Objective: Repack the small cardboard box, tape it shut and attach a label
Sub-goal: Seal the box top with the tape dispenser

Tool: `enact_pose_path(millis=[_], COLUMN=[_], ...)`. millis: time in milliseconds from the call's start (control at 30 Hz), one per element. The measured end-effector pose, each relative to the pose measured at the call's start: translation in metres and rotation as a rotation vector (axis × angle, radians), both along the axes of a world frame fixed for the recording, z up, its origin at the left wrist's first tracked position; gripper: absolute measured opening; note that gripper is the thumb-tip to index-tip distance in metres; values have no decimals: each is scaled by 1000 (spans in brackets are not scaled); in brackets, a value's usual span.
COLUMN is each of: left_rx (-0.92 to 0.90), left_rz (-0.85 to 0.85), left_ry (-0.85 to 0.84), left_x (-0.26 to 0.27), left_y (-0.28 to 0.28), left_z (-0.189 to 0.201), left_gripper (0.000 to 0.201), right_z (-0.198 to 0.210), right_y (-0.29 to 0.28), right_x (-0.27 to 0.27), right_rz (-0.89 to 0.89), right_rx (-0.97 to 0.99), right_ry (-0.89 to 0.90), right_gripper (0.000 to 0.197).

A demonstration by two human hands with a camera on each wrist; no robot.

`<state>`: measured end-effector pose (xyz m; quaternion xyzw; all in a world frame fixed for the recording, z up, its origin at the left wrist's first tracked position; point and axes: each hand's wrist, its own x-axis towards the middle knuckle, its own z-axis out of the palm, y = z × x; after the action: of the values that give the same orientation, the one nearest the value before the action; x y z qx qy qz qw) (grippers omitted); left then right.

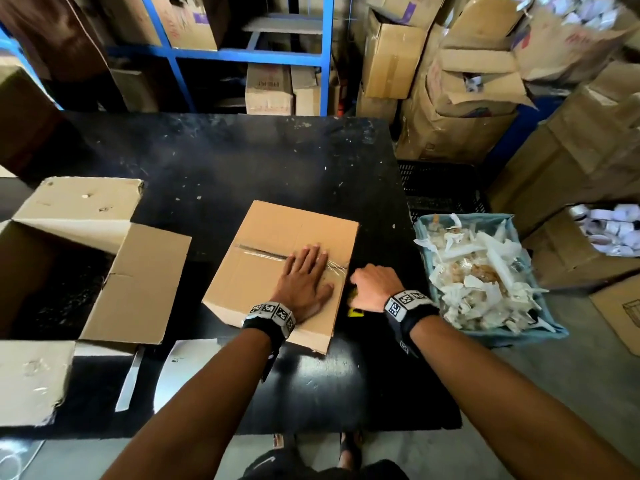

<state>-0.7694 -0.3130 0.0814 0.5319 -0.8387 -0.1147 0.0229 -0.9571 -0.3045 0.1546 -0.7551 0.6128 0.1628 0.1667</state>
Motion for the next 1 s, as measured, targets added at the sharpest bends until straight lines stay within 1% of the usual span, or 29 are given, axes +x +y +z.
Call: enact_pose_path(millis=[100,233,300,433,600,667,733,767,800,867,900,933,1000], left_rx=[43,72,83,69,71,93,169,213,260,346,342,308,219], left_rz=[32,99,150,238,277,256,205,172,144,120,120,136,208], left_ry=[18,16,-11,-82,-68,-81,-93,-65,2,211,291,320,278], left_x=[-23,-60,-73,-91,-101,-98,-89,-84,-77,-60,-47,-32,7], left_y=[-7,-21,-24,-24,-22,-23,-26,-29,-31,-35,-35,-35,-26], left_z=[3,6,7,1,0,-1,0,3,9,24,31,37,39], left_gripper=[78,72,71,75,68,72,89,98,100,97,95,94,95], right_z=[11,18,16,9,-6,-15,-25,-29,-33,-41,-46,-50,-59], right_y=[-14,-21,-22,-22,-27,-27,-23,-20,-15,0,10,18,40], right_x=[-19,-43,-51,-62,-69,-70,-69,-69,-68,-65,-63,-61,-52], right_rz=[-77,-129,-146,-155,-137,-123,-134,-148,-169,-218,-242,-264,-317], right_rx=[-11,-12,7,45,57,47,18,-2,-21,-56,-73,-88,-120], right_ry=[-45,-72,-85,-134,-177,-203,-220,-224,-220,-209,-208,-206,-198], right_gripper=[43,36,41,51,61,59,53,48,43,34,30,27,25])
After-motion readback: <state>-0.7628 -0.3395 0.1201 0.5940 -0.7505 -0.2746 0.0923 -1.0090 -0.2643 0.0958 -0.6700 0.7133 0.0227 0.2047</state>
